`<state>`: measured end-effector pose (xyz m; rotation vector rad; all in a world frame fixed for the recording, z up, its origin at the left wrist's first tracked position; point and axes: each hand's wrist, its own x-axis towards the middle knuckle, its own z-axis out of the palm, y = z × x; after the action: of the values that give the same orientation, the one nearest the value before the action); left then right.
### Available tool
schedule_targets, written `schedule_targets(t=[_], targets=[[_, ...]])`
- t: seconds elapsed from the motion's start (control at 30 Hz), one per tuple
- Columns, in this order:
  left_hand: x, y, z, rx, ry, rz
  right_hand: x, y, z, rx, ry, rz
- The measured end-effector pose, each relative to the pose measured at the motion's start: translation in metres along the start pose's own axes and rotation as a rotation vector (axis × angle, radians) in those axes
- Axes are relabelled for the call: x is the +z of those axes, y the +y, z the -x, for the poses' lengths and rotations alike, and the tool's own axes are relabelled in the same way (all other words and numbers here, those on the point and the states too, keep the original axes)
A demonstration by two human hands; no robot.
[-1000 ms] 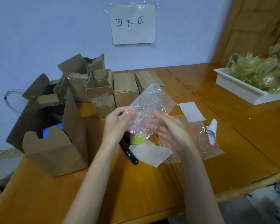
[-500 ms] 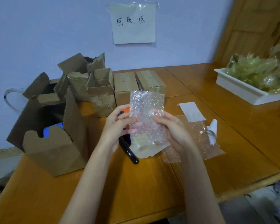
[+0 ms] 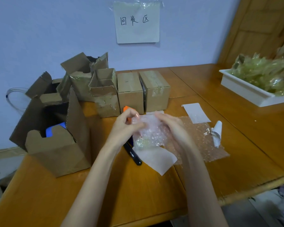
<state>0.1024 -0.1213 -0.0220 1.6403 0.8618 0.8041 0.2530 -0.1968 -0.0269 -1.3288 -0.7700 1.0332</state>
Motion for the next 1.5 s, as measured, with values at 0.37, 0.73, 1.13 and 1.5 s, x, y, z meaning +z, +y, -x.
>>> schedule_targets(t=[0.37, 0.73, 1.13, 1.5], targets=[[-0.013, 0.004, 0.003, -0.026, 0.160, -0.069, 0.010, -0.007, -0.004, 0.052, 0.007, 0.135], [-0.028, 0.039, 0.018, 0.303, 0.277, -0.370, 0.042, -0.035, 0.005, -0.245, 0.055, 0.297], [-0.175, 0.072, 0.035, 0.213, 0.887, -0.684, 0.220, -0.100, -0.028, -0.758, -0.048, 0.623], [-0.202, 0.051, 0.013, -0.152, 0.508, -0.990, 0.263, -0.087, -0.049, -0.577, -0.183, 1.172]])
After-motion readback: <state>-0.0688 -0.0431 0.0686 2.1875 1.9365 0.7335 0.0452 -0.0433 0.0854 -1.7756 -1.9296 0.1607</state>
